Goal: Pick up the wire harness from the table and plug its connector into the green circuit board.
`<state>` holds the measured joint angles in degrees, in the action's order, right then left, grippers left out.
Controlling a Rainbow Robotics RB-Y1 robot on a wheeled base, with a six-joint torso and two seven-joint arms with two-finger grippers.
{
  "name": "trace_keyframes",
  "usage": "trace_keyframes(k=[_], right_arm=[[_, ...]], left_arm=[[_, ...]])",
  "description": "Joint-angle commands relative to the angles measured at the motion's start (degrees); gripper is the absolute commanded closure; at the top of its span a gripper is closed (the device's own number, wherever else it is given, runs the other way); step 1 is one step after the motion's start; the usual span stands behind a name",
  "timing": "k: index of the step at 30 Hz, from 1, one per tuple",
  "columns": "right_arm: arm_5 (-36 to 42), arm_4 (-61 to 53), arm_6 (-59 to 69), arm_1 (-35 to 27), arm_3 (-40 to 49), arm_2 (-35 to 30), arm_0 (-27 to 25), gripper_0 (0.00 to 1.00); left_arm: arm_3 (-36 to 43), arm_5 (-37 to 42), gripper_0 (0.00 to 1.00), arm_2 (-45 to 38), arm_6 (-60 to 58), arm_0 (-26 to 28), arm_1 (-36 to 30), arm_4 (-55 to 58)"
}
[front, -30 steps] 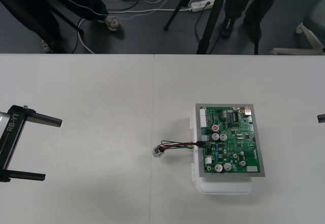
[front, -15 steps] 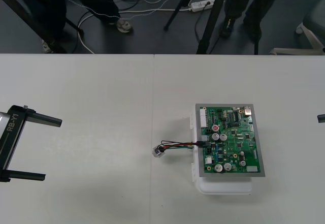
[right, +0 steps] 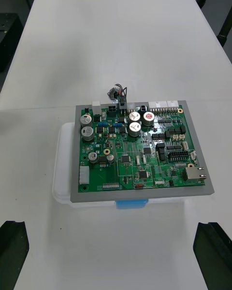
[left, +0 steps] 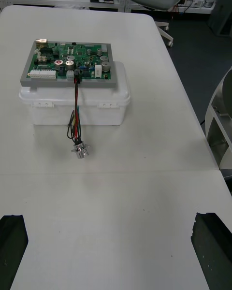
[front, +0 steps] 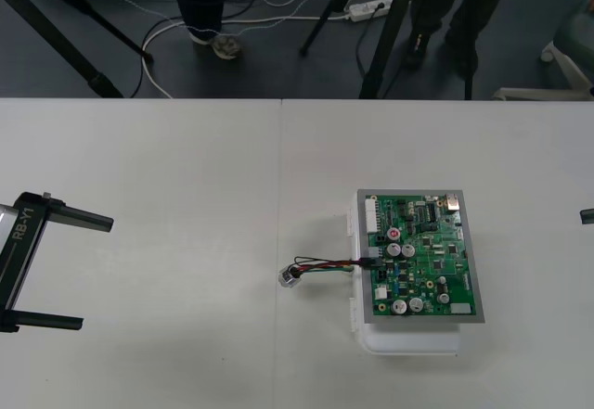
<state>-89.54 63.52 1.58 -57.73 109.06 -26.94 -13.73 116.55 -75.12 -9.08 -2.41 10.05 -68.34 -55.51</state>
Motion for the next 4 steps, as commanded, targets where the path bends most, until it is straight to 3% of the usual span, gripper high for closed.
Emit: trace_keyframes(k=[1,4], right_arm=[[-0.46,-0.94,0.53,0.61,0.36,-1.18,-1.21,0.00],[-0.46,-0.94,0.53,0.61,0.36,-1.18,-1.21,0.00]], left_arm=[[0.16,1.55,0.00,-2.00,-2.69,1.29,-2.15,0.66],[0.16,1.55,0.00,-2.00,-2.69,1.29,-2.15,0.66]])
